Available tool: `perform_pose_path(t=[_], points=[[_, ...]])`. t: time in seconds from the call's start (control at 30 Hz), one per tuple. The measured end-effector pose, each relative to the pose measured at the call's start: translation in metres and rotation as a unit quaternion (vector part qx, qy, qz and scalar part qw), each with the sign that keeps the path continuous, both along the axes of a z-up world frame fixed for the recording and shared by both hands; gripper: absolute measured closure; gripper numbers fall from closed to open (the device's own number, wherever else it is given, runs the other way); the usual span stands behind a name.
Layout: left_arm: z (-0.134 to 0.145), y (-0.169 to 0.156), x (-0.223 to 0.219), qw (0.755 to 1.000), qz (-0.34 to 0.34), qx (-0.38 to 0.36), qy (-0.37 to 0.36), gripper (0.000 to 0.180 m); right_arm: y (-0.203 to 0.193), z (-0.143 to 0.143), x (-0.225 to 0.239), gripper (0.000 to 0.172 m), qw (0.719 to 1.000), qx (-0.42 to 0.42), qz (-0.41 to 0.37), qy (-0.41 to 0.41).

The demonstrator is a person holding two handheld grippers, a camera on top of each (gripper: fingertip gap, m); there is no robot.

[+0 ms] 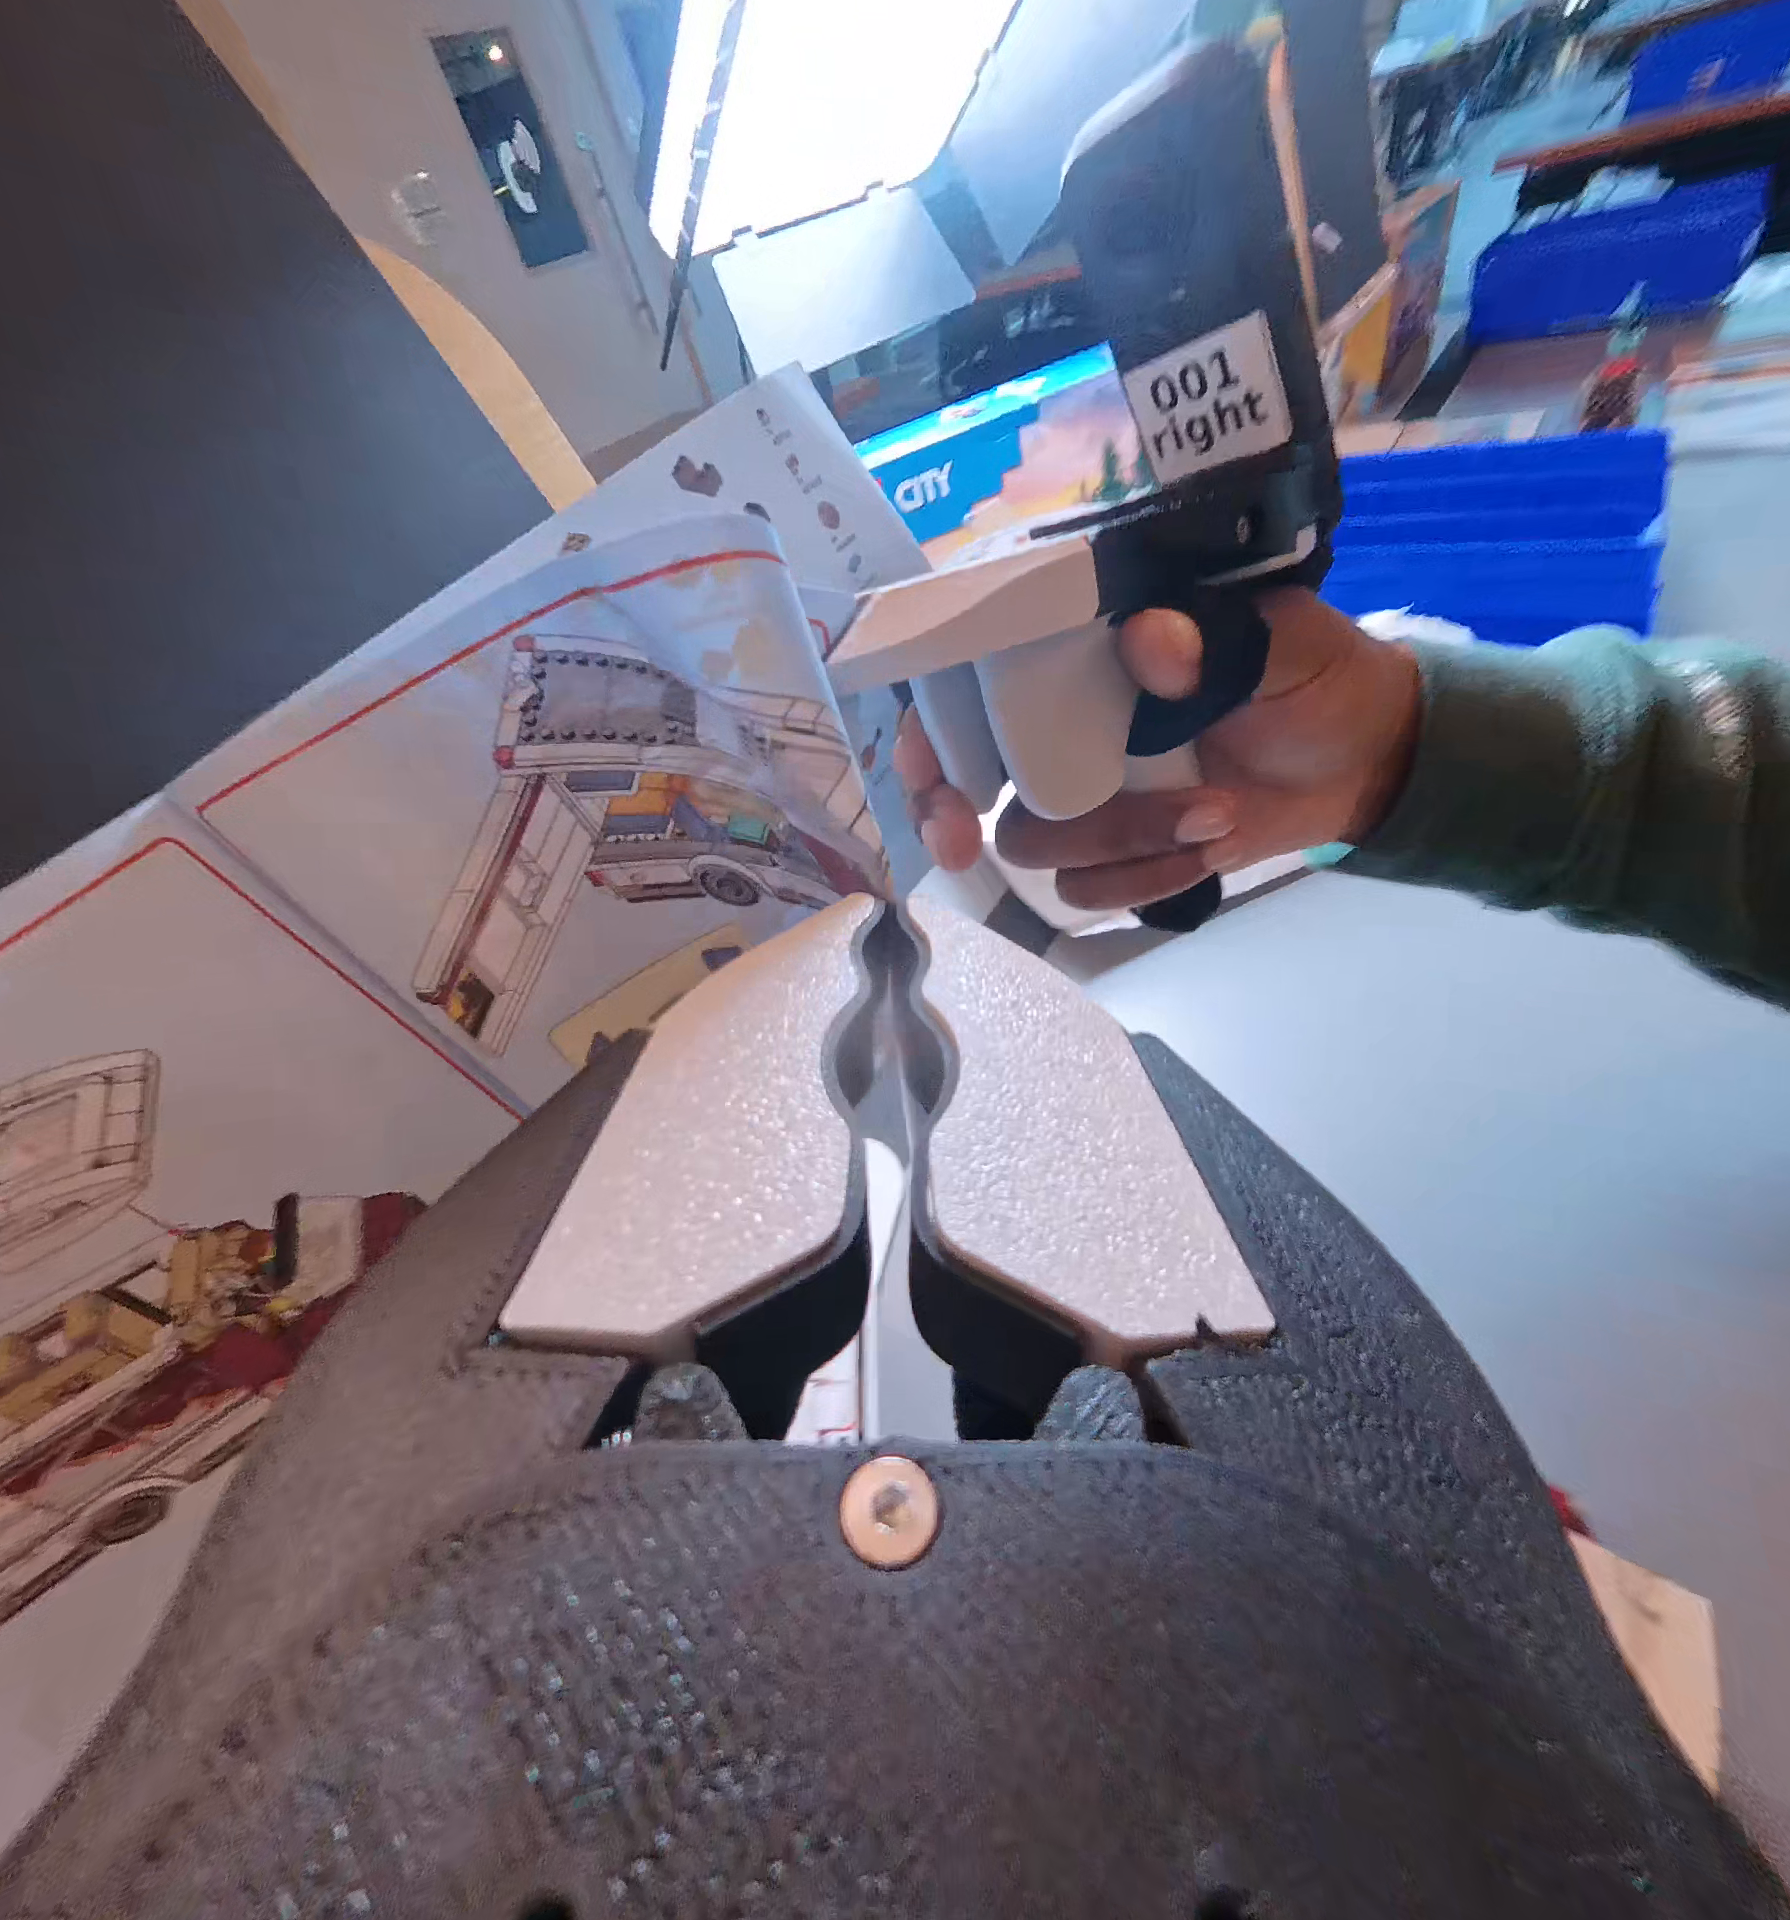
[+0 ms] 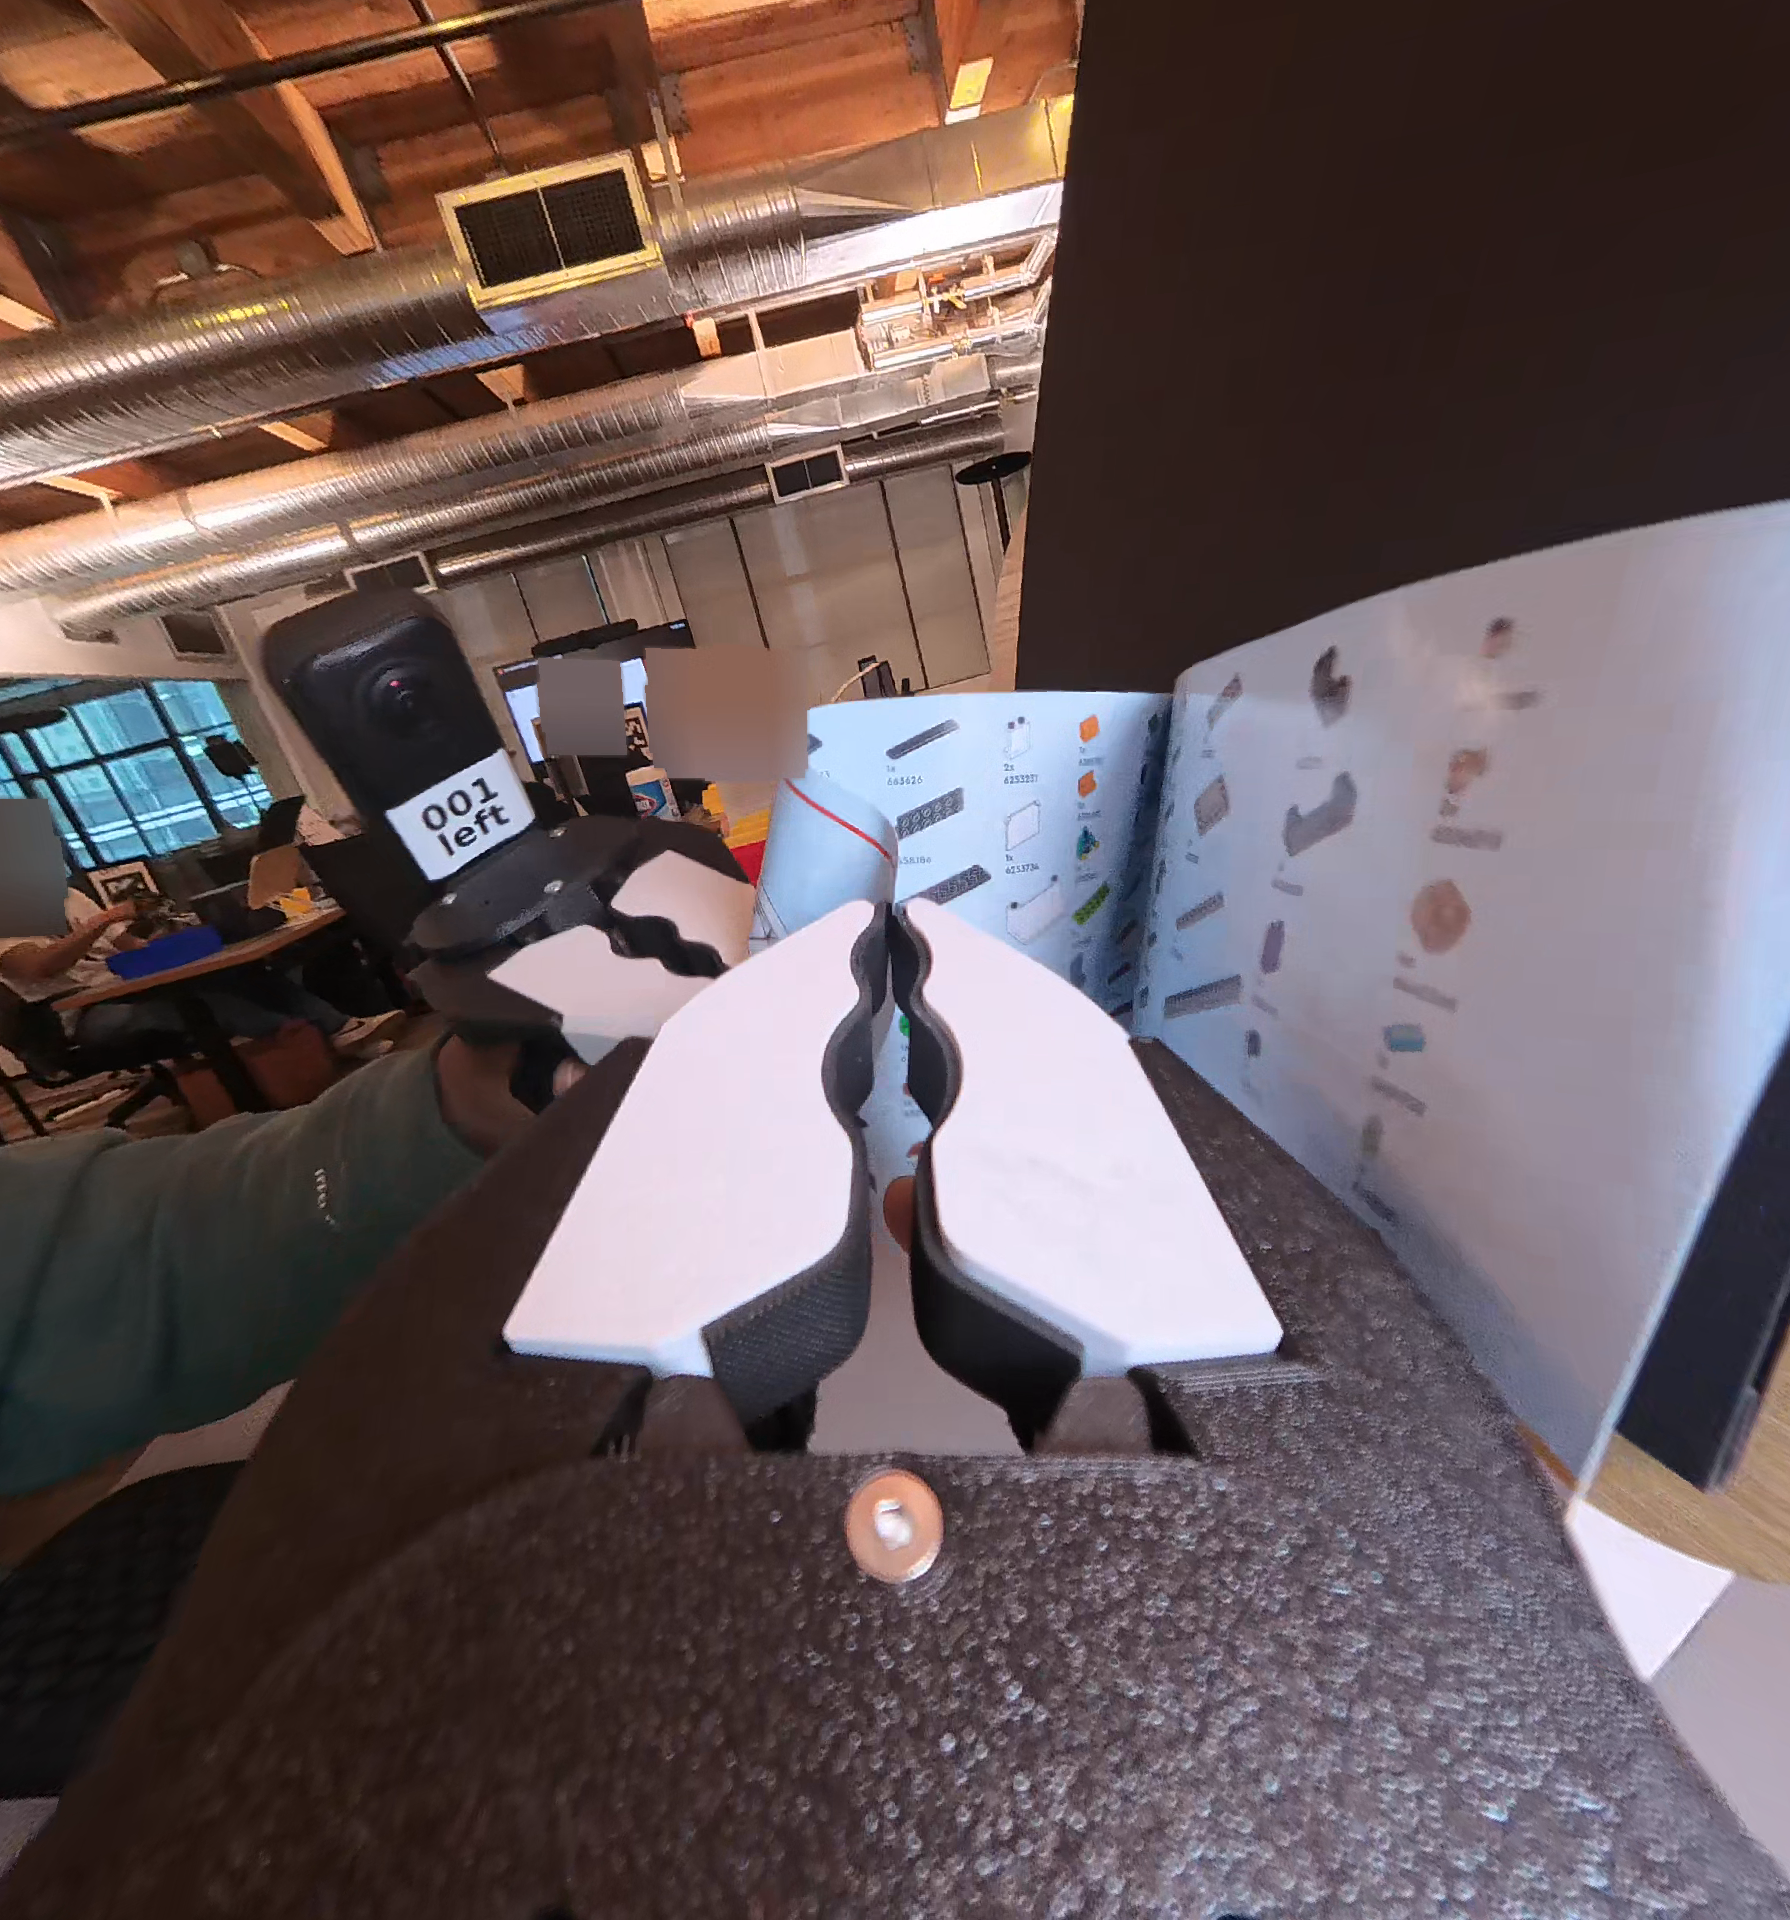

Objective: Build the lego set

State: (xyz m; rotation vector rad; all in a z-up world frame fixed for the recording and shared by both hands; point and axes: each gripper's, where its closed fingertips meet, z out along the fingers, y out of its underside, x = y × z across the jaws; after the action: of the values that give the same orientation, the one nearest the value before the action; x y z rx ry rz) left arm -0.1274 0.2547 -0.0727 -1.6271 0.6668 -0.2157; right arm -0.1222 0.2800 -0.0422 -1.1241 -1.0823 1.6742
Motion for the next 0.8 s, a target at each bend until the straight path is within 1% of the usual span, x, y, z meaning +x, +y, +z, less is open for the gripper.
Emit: perform_pose_path(t=[0.07,0.17,0.2,0.27,0.33,0.4,0.43,0.53,0.63,0.67,0.73,0.77,0.8], points=[[0.006,-0.001,-0.001,0.997,-0.023,-0.019,-0.069,0.18,0.003,0.001,0.003,0.172,1.0,-0.002,-0.007,0.006],[0.017,-0.002,-0.006,0.98,-0.06,-0.038,-0.184,0.18,0.0,0.002,0.006,0.169,1.0,-0.004,0.001,0.017],[0.019,-0.002,-0.008,0.973,-0.07,-0.044,-0.214,0.18,-0.005,0.0,0.006,0.165,1.0,-0.003,0.013,0.016],[0.02,-0.003,-0.009,0.964,-0.087,-0.055,-0.247,0.18,-0.019,-0.001,0.003,0.158,0.999,0.001,0.043,0.019],[0.017,-0.002,-0.008,0.96,-0.094,-0.059,-0.257,0.18,-0.031,-0.002,-0.001,0.158,0.998,0.01,0.063,0.018],[0.019,-0.002,-0.007,0.955,-0.104,-0.061,-0.272,0.18,-0.033,-0.004,-0.006,0.172,0.998,0.034,0.051,0.01],[0.02,-0.002,-0.008,0.954,-0.102,-0.06,-0.277,0.18,-0.033,-0.002,-0.006,0.172,0.998,0.038,0.049,0.016],[0.021,-0.002,-0.016,0.953,-0.095,-0.056,-0.281,0.18,-0.028,0.008,0.001,0.172,0.997,0.007,0.06,0.039],[0.023,-0.006,-0.019,0.949,-0.103,-0.056,-0.293,0.18,-0.014,0.006,0.003,0.172,0.999,0.005,0.025,0.035],[0.023,-0.008,-0.018,0.948,-0.105,-0.055,-0.294,0.18,-0.013,0.003,0.002,0.169,0.999,0.009,0.018,0.029],[0.023,-0.009,-0.015,0.947,-0.114,-0.055,-0.297,0.18,-0.017,-0.002,-0.004,0.148,1.0,0.017,0.017,0.013],[0.023,-0.009,-0.013,0.946,-0.116,-0.056,-0.298,0.18,-0.021,-0.003,-0.006,0.146,0.999,0.019,0.022,0.014],[0.022,-0.008,-0.012,0.947,-0.116,-0.057,-0.295,0.18,-0.024,-0.001,-0.007,0.15,0.999,0.02,0.027,0.019]])
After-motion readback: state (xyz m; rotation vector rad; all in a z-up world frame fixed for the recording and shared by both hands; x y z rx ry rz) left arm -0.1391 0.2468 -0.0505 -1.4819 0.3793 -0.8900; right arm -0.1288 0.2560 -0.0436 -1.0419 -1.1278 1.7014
